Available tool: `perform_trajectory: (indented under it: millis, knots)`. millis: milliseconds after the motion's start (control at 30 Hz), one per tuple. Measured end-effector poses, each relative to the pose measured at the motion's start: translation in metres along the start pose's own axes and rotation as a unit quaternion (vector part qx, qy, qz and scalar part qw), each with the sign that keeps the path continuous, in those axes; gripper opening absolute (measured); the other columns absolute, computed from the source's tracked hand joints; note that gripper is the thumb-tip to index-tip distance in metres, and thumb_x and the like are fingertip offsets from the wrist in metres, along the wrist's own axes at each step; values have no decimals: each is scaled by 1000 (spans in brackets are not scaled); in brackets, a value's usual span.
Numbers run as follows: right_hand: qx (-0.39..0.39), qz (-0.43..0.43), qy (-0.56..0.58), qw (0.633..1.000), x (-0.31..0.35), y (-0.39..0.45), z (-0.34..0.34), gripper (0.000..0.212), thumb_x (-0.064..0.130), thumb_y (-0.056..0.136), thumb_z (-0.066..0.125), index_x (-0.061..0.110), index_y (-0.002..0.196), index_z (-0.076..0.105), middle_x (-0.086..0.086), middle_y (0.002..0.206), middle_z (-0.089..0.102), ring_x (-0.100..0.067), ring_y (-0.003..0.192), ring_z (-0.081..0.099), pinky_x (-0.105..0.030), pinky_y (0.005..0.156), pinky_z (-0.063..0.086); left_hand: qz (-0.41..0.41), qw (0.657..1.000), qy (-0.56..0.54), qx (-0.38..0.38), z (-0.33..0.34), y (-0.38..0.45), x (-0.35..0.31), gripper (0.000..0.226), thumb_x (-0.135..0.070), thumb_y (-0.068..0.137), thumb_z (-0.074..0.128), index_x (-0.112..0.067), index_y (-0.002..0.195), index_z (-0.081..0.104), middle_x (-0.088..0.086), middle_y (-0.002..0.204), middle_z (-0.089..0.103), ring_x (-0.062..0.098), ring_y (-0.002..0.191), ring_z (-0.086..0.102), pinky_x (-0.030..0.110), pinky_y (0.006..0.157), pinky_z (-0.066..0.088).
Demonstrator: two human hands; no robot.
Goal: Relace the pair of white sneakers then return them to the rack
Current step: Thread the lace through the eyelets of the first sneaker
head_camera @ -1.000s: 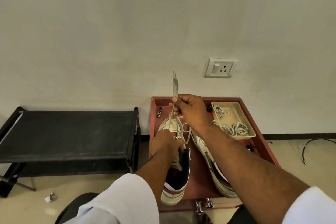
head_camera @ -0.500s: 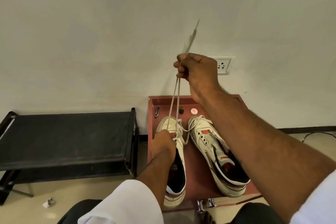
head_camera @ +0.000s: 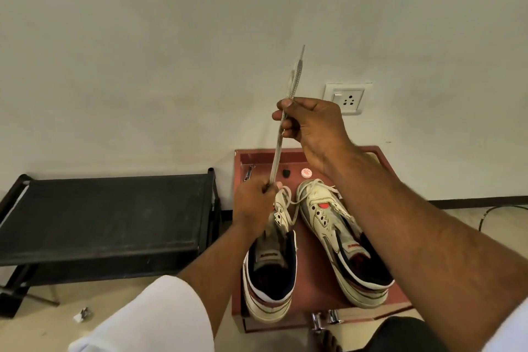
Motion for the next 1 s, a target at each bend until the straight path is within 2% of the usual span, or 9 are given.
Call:
perform_trajectory:
  millis: [133, 300, 467, 533, 600, 667, 833, 933, 1000]
  knots:
    - [2, 107, -105, 989, -51, 15, -29, 22, 31, 100, 52, 18, 110, 67, 0, 117, 66, -16, 71, 57, -29, 57, 47, -14, 999, -48, 18, -5, 4, 5, 36, -20, 93, 66, -6, 60, 59, 6, 51, 50, 3, 43, 39, 17, 44, 36]
    - [123, 192, -244, 943, -160, -31, -42, 25, 25, 100, 52, 8, 107, 70, -3, 73, 59, -8, 53, 50, -24, 49, 40, -17, 998, -56, 17, -14, 17, 7, 30, -17, 91, 68, -8, 62, 66, -8, 46, 55, -2, 39, 45, 11, 44, 36]
    - [125, 121, -148, 974, -177, -36, -15, 17, 3, 97, 54, 4, 97, 72, -4, 84, 73, -11, 75, 66, -20, 67, 55, 6, 997, -55, 47, -11, 19, 9, 22, -18, 91, 68, -4, 75, 70, 6, 63, 65, 7, 54, 59, 17, 54, 49]
    - [123, 111, -129, 978, -174, -35, -12, 16, 1, 96, 55, 3, 95, 71, 8, 71, 73, -2, 66, 66, -15, 61, 52, 11, 998, -52, 45, -13, 16, 10, 20, -19, 92, 67, -9, 75, 69, 4, 65, 64, 7, 57, 58, 21, 57, 48]
    - [127, 116, -118, 978, -173, -34, -14, 16, 3, 96, 55, -1, 102, 69, 12, 62, 70, 4, 56, 62, -11, 54, 47, 0, 997, -68, 27, -20, 7, 10, 4, -26, 93, 67, -23, 90, 67, -4, 77, 66, 1, 68, 61, 16, 62, 47]
    - [124, 134, -118, 976, -174, -31, -17, 20, 9, 96, 58, -6, 102, 69, 9, 64, 71, 3, 54, 60, -14, 54, 46, -43, 997, -64, 10, -27, -15, 19, 18, -39, 92, 65, -31, 107, 60, -8, 93, 66, 3, 82, 64, 15, 67, 48]
    - [136, 161, -178, 961, -180, -23, -21, 21, 18, 95, 61, 2, 95, 74, -11, 94, 74, -19, 74, 59, -22, 64, 49, 60, 972, 5, 228, -5, -60, 41, 14, -38, 91, 63, -41, 104, 58, -16, 102, 64, 3, 97, 63, 34, 84, 56]
    - [120, 158, -188, 962, -178, -22, -23, 20, 15, 95, 61, 0, 93, 72, -16, 93, 73, -13, 61, 53, -21, 57, 46, 31, 961, -46, 271, -5, -50, 44, 27, -30, 93, 59, -49, 112, 56, -17, 110, 64, 4, 104, 63, 27, 88, 55]
    - [95, 149, -186, 967, -177, -20, -26, 17, 12, 94, 61, -1, 91, 72, -12, 89, 73, -5, 51, 50, -21, 53, 44, 61, 951, 10, 303, 0, -49, 44, 33, -22, 96, 52, -42, 123, 58, -14, 115, 65, 2, 107, 61, 23, 91, 52]
Point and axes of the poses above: each hand's wrist, its own y-axis towards the middle knuckle, its own z-axis out of the palm, x = y × z, the point moved 6 cm from there along y, towards the middle knuckle
